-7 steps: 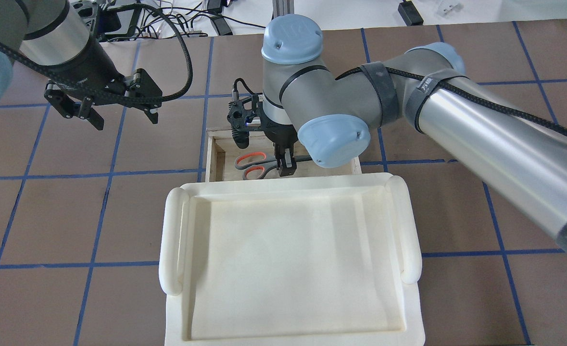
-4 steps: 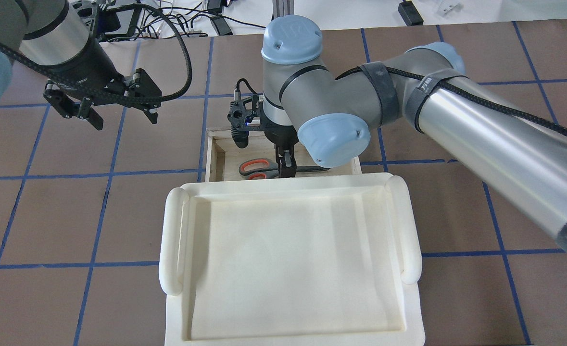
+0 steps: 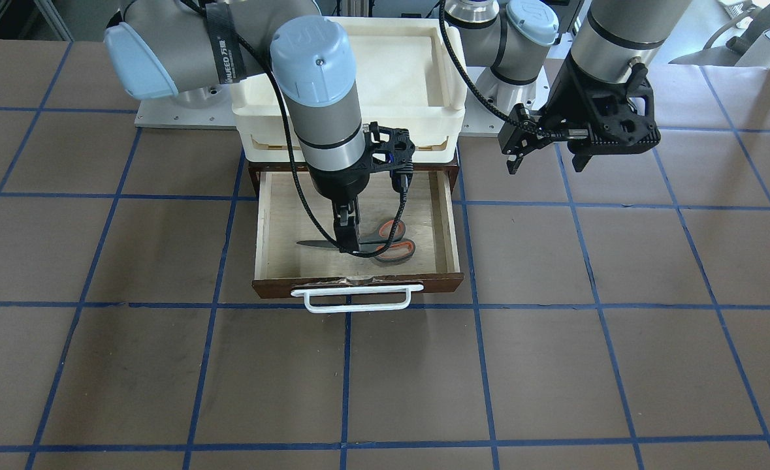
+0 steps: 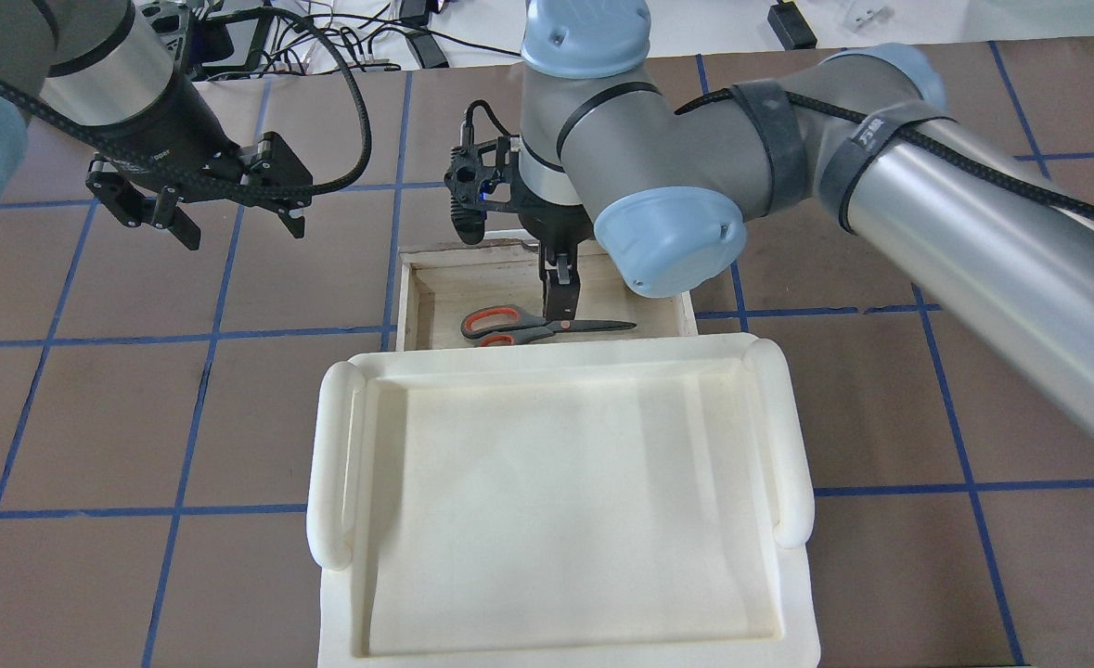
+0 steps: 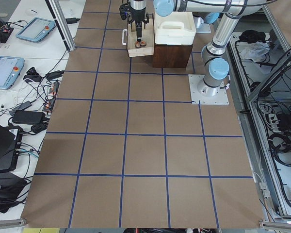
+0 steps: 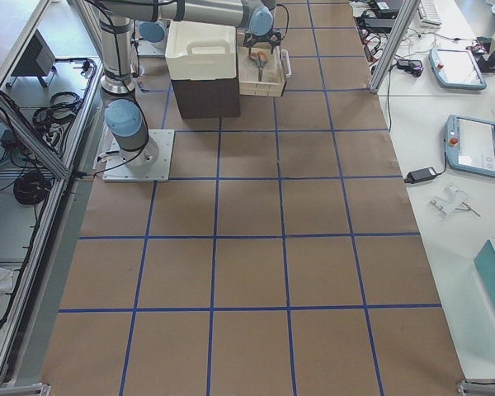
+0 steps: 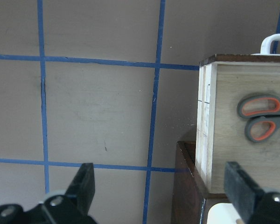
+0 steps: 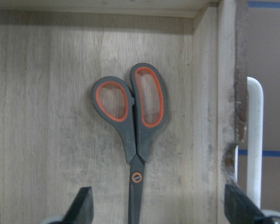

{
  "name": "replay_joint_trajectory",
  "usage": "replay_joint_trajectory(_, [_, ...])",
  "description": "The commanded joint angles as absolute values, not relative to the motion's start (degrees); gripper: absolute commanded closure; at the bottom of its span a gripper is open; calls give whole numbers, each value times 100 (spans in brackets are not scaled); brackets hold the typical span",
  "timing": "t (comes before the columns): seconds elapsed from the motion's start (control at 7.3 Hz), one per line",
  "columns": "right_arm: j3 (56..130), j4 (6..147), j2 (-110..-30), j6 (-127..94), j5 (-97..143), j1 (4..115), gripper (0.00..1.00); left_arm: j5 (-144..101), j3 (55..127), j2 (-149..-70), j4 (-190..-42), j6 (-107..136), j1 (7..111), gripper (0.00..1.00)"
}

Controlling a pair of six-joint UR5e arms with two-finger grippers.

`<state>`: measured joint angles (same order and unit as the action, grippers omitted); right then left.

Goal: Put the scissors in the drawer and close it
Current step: 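Raise the right gripper away from the drawer while the left arm starts moving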

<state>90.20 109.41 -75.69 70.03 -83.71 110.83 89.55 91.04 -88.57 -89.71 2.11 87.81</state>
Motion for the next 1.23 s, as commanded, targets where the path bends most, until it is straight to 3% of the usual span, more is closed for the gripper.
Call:
replay_joint_trajectory(0.0, [8982,10855,-7953,6909,-8394,10367,0,8930,9097,-8956,-8815,220,8780,0])
replay_joint_trajectory(0.41, [9017,10460,-8594,5720,-8332,9502,0,8973,9105,-9131,-8563,-77,8780,0])
replay_joint_trajectory(1.1, [9017,10372,-8955,2353,-8515,9483,0,8938,8518,-9913,-7831,-62,8990,0])
